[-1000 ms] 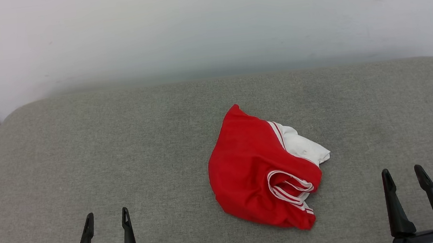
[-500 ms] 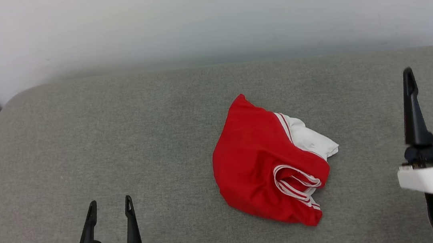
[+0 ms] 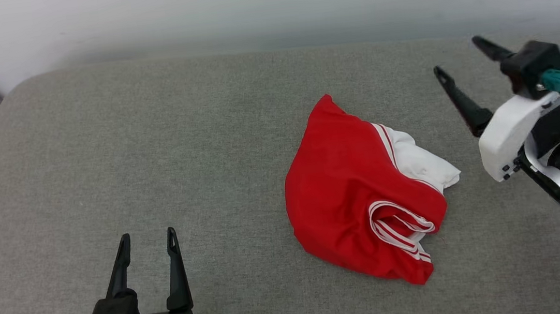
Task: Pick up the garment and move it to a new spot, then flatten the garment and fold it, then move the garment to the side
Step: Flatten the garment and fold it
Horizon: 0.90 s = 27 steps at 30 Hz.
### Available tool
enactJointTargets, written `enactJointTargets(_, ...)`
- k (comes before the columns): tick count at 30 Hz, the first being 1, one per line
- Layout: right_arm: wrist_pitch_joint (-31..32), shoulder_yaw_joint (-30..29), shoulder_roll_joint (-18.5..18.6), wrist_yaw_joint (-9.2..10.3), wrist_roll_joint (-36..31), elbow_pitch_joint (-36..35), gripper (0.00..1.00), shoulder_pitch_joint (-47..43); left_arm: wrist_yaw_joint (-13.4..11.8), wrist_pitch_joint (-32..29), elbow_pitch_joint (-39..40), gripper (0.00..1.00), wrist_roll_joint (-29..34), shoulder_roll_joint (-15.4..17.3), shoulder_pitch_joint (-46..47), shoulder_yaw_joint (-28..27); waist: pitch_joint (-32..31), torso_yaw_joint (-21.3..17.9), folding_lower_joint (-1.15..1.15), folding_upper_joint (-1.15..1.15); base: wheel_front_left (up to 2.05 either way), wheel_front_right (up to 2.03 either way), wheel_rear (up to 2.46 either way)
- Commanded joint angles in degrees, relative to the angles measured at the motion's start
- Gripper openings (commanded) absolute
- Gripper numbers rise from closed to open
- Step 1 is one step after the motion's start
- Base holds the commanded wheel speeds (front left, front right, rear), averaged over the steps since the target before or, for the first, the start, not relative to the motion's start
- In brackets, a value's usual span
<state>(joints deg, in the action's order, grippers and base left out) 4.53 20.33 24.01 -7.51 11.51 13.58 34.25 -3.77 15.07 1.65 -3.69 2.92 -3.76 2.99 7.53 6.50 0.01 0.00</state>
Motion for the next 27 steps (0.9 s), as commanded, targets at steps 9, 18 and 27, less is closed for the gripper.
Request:
enactJointTargets(9, 31.6, 28.9, 16.7, 0.04, 27.7, -0.8, 1.00, 15.9, -0.8, 0.2, 0.7, 1.00, -1.7, -0.1, 4.4, 1.9, 6.5, 2.5, -0.01, 0.00, 0.00, 0.00, 0.00)
enactJointTargets(18, 44.9, 41.0, 17.9, 0.03, 36.1, 4.2, 1.00, 25.2, -1.9, 0.2, 1.2, 1.00, -3.8, -0.1, 8.4, 4.5, 12.4, 4.9, -0.01, 0.00, 0.00, 0.00, 0.00)
enactJointTargets(27, 42.9, 51.7, 17.6, 0.02, 38.6, 10.0, 1.00, 22.0, -2.9, 0.2, 0.7, 1.00, -5.0, 0.0, 10.0, 4.9, 14.2, 6.5, -0.01, 0.00, 0.00, 0.00, 0.00)
